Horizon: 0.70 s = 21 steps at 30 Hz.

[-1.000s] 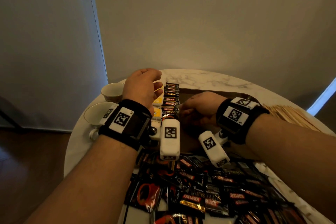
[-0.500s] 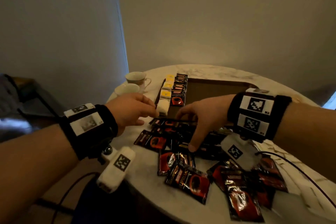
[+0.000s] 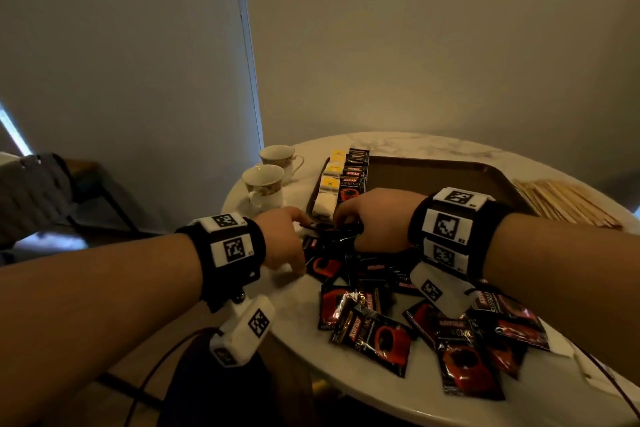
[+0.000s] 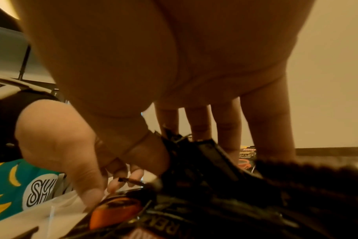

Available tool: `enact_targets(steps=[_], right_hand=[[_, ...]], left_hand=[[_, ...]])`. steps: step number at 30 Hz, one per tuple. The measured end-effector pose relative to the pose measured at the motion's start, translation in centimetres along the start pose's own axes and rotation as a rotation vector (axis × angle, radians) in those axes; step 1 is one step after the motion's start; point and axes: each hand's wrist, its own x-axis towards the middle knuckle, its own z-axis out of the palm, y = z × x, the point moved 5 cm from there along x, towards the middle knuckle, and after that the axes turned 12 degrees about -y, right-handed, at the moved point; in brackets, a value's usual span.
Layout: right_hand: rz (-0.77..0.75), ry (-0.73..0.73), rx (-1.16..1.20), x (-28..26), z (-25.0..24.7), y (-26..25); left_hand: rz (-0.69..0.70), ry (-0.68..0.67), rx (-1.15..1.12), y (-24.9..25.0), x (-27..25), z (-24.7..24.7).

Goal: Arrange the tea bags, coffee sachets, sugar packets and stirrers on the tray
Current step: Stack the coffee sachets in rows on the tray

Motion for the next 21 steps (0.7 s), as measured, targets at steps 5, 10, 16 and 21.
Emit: enact_targets(steps=[5,10,16,21], right_hand=[[0.029,0.01,-0.025,0.9,0.4,-0.1],[-0.01,0.055,-0.041,1.7,0.3,-0.5],[-0.019,0.093,-0.027,2.2,0.0,-0.7],[-0.03,0.24,0.169,1.3,-1.7,0.5]], left_hand=[[0.114,0.122,-0.012,0.1,0.5,-0.9],[0.205,0.228,-0.021,0.5,0.5,-1.8],[0.299,0.295,-0.038,1.3,0.4,-2.4],[0.405,0.354,-0.21,1.8,0.4,-3.8]])
